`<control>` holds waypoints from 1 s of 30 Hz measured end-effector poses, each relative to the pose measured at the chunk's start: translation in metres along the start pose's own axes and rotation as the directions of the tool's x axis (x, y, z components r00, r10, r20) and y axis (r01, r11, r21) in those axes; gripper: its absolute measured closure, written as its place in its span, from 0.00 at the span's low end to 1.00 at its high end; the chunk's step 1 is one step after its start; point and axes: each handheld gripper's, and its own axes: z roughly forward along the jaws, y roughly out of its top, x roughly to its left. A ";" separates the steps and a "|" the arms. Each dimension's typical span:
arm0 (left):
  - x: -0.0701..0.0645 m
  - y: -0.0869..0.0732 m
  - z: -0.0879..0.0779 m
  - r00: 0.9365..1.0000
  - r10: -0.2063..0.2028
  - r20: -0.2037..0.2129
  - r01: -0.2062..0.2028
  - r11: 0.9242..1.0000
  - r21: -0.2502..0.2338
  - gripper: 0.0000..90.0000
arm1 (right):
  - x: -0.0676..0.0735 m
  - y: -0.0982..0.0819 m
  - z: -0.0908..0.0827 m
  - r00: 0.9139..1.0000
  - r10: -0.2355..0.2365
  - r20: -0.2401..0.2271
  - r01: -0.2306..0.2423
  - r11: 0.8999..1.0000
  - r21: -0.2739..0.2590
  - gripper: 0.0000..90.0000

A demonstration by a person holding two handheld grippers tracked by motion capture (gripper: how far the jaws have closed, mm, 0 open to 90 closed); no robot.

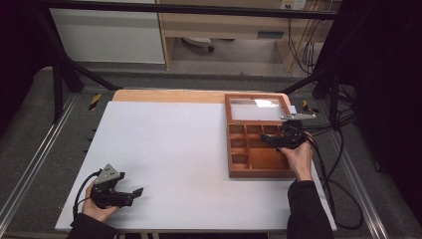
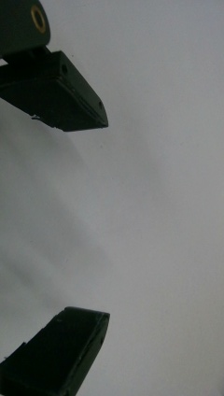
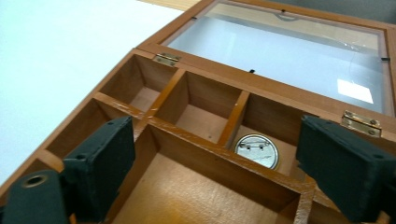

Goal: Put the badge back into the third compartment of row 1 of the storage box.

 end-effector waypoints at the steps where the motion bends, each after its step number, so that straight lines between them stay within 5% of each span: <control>1: 0.000 0.000 0.000 1.000 0.000 0.000 0.000 1.000 0.000 0.07 | 0.001 0.000 -0.001 1.000 -0.005 -0.004 0.005 1.000 -0.004 0.11; 11: 0.000 0.000 0.000 1.000 0.000 -0.002 0.000 1.000 0.001 0.07 | 0.018 -0.008 -0.014 0.999 -0.030 -0.042 0.030 0.999 -0.021 0.01; 30: -0.001 0.000 0.000 1.000 0.003 -0.005 -0.003 1.000 0.001 0.07 | 0.054 -0.034 -0.031 0.989 -0.076 -0.127 0.068 0.996 -0.065 0.01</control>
